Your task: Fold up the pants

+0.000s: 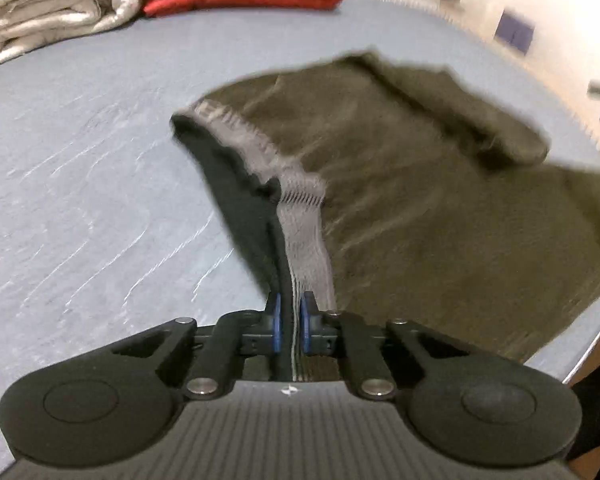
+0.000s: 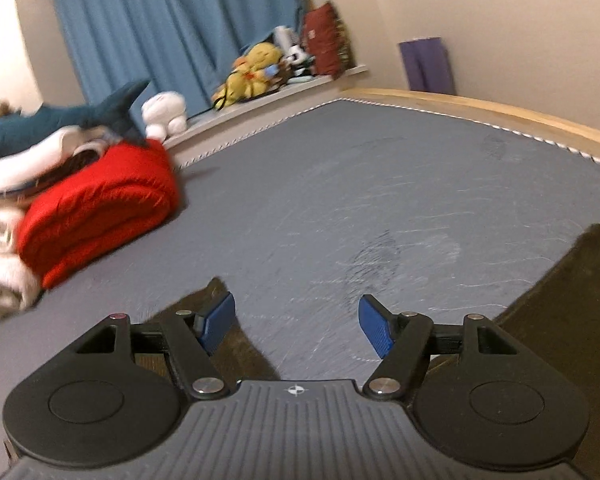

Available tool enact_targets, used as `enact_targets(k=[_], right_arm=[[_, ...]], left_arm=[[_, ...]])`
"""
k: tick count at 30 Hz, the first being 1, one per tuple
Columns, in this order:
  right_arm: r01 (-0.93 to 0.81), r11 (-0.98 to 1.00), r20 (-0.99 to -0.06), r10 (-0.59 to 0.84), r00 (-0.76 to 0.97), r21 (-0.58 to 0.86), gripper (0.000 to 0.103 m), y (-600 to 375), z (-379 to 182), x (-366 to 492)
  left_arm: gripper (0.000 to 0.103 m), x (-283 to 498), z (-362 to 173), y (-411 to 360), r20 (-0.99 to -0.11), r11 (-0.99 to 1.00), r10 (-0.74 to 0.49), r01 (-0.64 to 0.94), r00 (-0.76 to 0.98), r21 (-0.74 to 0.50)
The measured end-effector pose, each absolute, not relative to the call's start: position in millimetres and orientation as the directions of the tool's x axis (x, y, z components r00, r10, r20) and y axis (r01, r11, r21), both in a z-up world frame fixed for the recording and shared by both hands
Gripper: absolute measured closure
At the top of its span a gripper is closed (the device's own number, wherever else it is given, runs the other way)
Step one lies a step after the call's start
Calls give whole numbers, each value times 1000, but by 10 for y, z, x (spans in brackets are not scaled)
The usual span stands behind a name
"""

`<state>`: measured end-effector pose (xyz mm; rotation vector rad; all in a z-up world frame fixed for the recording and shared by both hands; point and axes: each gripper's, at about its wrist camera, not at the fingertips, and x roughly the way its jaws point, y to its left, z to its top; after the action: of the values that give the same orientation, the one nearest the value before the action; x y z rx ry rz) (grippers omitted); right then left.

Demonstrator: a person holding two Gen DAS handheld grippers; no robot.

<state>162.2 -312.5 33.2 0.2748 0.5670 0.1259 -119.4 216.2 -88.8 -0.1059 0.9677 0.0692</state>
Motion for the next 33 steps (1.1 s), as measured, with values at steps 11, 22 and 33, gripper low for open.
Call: enact_targets(k=[11, 22, 33], right_arm=[[-143, 969, -517, 230, 825, 202, 33, -2885, 258, 1650], [-186, 967, -524, 250, 814, 172, 32, -2802, 209, 1704], [-274, 959, -574, 266, 775, 74, 29, -2444, -48, 1769]], left_arm=[[84, -1082, -670, 1924, -755, 998, -9, -43, 656, -49], [66, -716, -358, 1515, -741, 997, 76, -56, 667, 51], [66, 145, -958, 1726, -849, 975, 152, -217, 506, 45]])
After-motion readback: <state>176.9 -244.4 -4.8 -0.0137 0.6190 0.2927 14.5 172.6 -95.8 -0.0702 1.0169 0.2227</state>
